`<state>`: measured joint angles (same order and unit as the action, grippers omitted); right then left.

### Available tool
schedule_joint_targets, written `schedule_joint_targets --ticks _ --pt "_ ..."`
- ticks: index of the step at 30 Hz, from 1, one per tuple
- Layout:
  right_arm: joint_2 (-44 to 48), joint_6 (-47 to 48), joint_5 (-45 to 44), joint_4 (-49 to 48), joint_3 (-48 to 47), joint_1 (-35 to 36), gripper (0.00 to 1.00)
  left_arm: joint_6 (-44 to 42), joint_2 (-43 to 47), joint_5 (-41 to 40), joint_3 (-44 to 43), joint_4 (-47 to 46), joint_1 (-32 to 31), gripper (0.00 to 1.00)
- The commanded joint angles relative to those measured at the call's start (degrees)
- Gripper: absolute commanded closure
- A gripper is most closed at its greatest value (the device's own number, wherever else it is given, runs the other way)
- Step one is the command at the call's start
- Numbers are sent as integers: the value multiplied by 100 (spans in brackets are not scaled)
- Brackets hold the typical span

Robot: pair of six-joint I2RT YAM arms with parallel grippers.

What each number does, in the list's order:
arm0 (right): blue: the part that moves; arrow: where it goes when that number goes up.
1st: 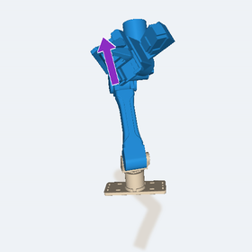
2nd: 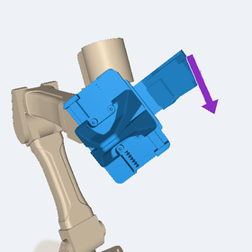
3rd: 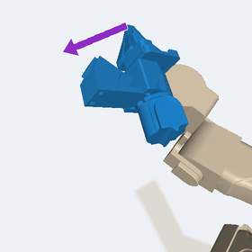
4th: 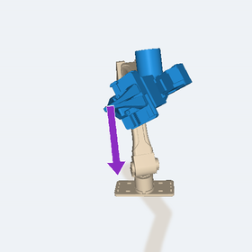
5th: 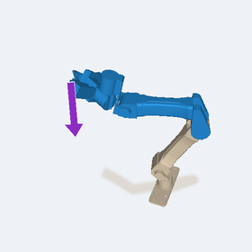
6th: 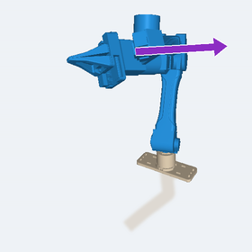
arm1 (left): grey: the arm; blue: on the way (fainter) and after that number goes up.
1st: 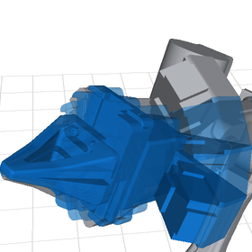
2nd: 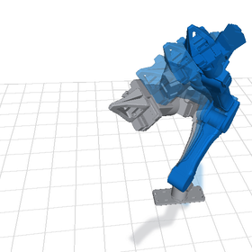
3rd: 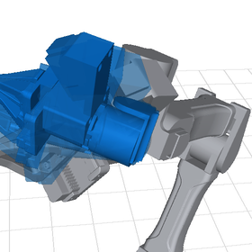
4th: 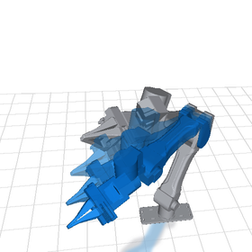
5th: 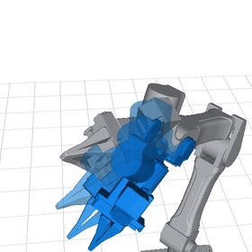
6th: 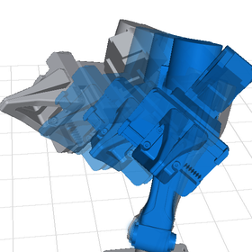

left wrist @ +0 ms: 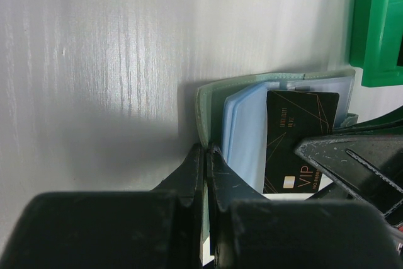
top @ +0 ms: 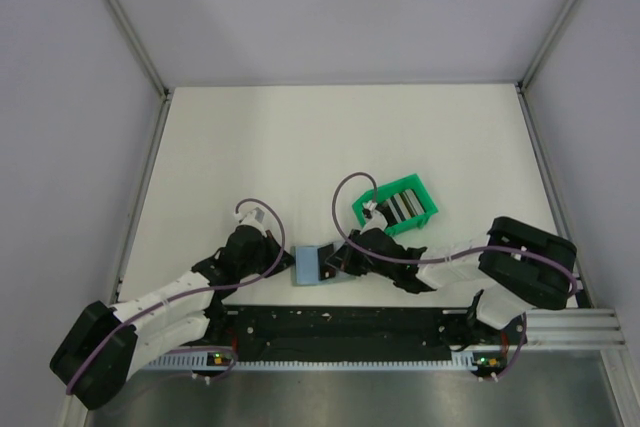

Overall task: Put the credit cards into the card holder
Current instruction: Insert the credit card into the card holder.

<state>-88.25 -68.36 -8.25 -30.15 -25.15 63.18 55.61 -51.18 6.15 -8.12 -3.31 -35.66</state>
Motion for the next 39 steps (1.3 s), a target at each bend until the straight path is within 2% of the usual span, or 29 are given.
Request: schedule_joint_targets --ticks 1,14,23,35,39 --pt "106 -99 -124 299 80 212 100 -42 -76 -44 12 -73 -11 100" --pt "291 -301 -397 677 168 239 100 -24 -59 -53 21 -64 -11 100" --pt "-140 -240 43 194 10 239 100 -42 -59 -18 12 -73 -20 100" --pt "-412 -90 332 80 -245 230 99 -51 -68 0 3 -91 -11 100" --pt "-351 6 351 228 -254 186 96 -51 -50 -9 -5 -73 -20 100"
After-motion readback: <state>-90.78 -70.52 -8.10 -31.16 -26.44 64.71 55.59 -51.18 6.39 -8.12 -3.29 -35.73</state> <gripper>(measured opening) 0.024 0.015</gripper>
